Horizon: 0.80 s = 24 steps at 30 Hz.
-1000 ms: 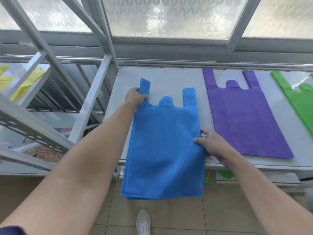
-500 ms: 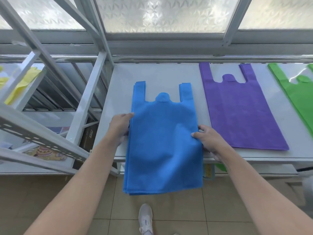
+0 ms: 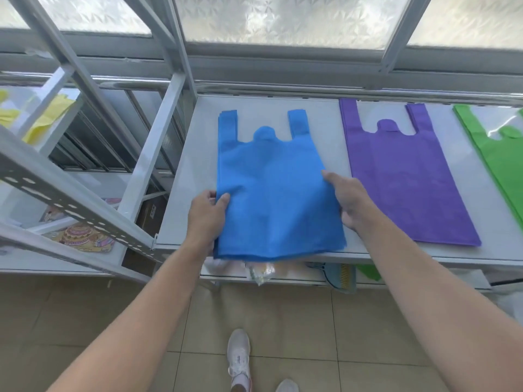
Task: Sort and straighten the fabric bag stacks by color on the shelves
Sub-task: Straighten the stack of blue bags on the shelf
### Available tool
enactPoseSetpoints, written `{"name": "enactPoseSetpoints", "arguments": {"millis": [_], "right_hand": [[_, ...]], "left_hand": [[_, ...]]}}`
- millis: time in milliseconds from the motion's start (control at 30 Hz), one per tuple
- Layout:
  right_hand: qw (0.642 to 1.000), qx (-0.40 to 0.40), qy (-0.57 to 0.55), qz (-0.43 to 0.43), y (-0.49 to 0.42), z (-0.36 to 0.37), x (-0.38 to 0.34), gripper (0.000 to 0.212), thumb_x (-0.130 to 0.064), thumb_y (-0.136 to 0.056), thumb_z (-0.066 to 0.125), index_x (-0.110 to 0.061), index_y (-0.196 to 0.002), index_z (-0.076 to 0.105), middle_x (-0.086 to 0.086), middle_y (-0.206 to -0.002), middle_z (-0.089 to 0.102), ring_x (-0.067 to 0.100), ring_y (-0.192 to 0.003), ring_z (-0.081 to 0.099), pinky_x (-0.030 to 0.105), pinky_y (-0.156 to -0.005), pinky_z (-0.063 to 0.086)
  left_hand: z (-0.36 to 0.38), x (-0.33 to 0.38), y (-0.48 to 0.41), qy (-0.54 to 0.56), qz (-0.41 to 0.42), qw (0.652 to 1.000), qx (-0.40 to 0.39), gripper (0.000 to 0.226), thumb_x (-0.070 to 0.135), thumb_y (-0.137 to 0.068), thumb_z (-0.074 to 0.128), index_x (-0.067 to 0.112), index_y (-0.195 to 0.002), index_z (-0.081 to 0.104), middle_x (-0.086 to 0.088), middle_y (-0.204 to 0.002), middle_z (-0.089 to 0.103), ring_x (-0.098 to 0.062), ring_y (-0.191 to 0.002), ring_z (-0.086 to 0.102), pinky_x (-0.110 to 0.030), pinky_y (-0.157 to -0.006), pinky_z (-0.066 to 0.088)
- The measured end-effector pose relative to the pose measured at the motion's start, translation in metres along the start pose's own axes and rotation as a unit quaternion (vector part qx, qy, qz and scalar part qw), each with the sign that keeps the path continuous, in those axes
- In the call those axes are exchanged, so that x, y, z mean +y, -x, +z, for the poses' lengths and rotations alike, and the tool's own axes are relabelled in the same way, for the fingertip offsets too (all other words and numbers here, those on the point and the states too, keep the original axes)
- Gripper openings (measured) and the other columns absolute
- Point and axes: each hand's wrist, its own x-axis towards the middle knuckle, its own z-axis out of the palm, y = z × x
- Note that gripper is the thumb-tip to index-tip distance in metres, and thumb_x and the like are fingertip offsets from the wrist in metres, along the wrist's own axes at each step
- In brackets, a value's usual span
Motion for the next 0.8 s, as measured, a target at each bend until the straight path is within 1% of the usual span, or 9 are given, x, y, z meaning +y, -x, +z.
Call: {"name": "enactPoseSetpoints", "arguments": {"millis": [133, 233, 367, 433, 500, 600, 700, 733, 800], "right_hand": [[0.988, -0.070, 0.125, 0.057, 0.003, -0.008, 0.001, 0.037, -0.022, -0.093, 0.074, -0.009, -0.127, 0.066, 0.008, -0.115, 0.078, 0.026, -0.101, 0.077, 0.044, -0.091, 0.062], [0.979, -0.070, 0.188, 0.048, 0.018, -0.015, 0.015, 0.030, -0.019, -0.098, 0.069, -0.016, -0.127, 0.061, 0.001, -0.114, 0.075, 0.022, -0.099, 0.076, 0.041, -0.082, 0.064], [0.985, -0.078, 0.149, 0.047, 0.042, -0.016, 0.031, 0.027, -0.023, -0.103, 0.065, -0.016, -0.128, 0.058, 0.005, -0.119, 0.070, 0.023, -0.083, 0.078, 0.033, -0.059, 0.063], [0.980, -0.060, 0.187, 0.026, 0.050, -0.015, 0.037, 0.029, -0.027, -0.103, 0.065, -0.016, -0.129, 0.058, 0.003, -0.118, 0.070, 0.019, -0.067, 0.076, 0.028, -0.053, 0.060], [0.963, -0.030, 0.269, -0.005, 0.056, -0.014, 0.046, 0.029, -0.037, -0.102, 0.064, -0.021, -0.125, 0.057, 0.000, -0.111, 0.071, 0.022, -0.059, 0.075, 0.028, -0.050, 0.057], [0.893, 0.032, 0.439, -0.096, 0.068, -0.017, 0.060, 0.037, -0.052, -0.097, 0.063, -0.024, -0.116, 0.048, -0.003, -0.091, 0.066, 0.023, -0.064, 0.070, 0.034, -0.057, 0.053], [0.790, 0.108, 0.555, -0.237, 0.075, -0.027, 0.066, 0.047, -0.047, -0.091, 0.072, -0.020, -0.117, 0.044, -0.003, -0.098, 0.058, 0.022, -0.088, 0.059, 0.040, -0.072, 0.052], [0.777, 0.103, 0.553, -0.283, 0.074, -0.030, 0.065, 0.046, -0.043, -0.089, 0.075, -0.020, -0.118, 0.048, -0.003, -0.105, 0.056, 0.022, -0.095, 0.056, 0.039, -0.078, 0.051], [0.759, 0.035, 0.548, -0.349, 0.071, -0.034, 0.063, 0.038, -0.037, -0.087, 0.075, -0.023, -0.118, 0.057, -0.008, -0.116, 0.057, 0.020, -0.110, 0.053, 0.037, -0.088, 0.042]], "left_hand": [[0.000, 0.013, -0.036, 0.005, -0.031, 0.999, -0.044, 0.039, 0.036, -0.099, 0.070, 0.016, -0.129, 0.056, -0.003, -0.122, 0.069, -0.020, -0.103, 0.071, -0.041, -0.082, 0.063], [-0.008, 0.009, -0.032, -0.032, 0.004, 0.998, -0.061, 0.065, 0.027, -0.095, 0.076, 0.024, -0.148, 0.039, 0.000, -0.122, 0.063, -0.019, -0.107, 0.067, -0.036, -0.082, 0.060], [-0.015, -0.009, -0.018, -0.022, 0.048, 0.998, -0.033, 0.058, 0.025, -0.095, 0.076, 0.028, -0.145, 0.048, 0.004, -0.116, 0.068, -0.016, -0.105, 0.068, -0.035, -0.082, 0.061], [-0.016, -0.012, -0.015, -0.004, 0.046, 0.999, -0.029, 0.050, 0.026, -0.097, 0.074, 0.027, -0.141, 0.052, 0.004, -0.113, 0.071, -0.018, -0.105, 0.070, -0.035, -0.081, 0.061], [-0.014, -0.014, -0.011, -0.059, 0.084, 0.995, -0.008, 0.045, 0.027, -0.098, 0.072, 0.026, -0.139, 0.054, 0.006, -0.117, 0.067, -0.016, -0.107, 0.068, -0.030, -0.081, 0.058], [-0.016, -0.023, 0.005, -0.224, 0.260, 0.938, 0.047, 0.035, 0.018, -0.093, 0.077, 0.021, -0.125, 0.065, 0.003, -0.130, 0.057, -0.011, -0.119, 0.058, -0.025, -0.097, 0.047], [-0.027, -0.028, 0.021, -0.278, 0.386, 0.875, -0.089, 0.012, 0.020, -0.090, 0.081, 0.022, -0.100, 0.075, 0.010, -0.117, 0.067, -0.006, -0.113, 0.061, -0.026, -0.101, 0.048], [-0.030, -0.031, 0.025, -0.301, 0.405, 0.852, -0.143, 0.010, 0.026, -0.090, 0.081, 0.024, -0.098, 0.076, 0.013, -0.112, 0.069, -0.004, -0.109, 0.064, -0.029, -0.098, 0.050], [-0.034, -0.036, 0.031, -0.363, 0.437, 0.803, -0.177, 0.019, 0.045, -0.088, 0.079, 0.029, -0.098, 0.076, 0.018, -0.112, 0.070, -0.002, -0.107, 0.064, -0.028, -0.095, 0.050]]}}
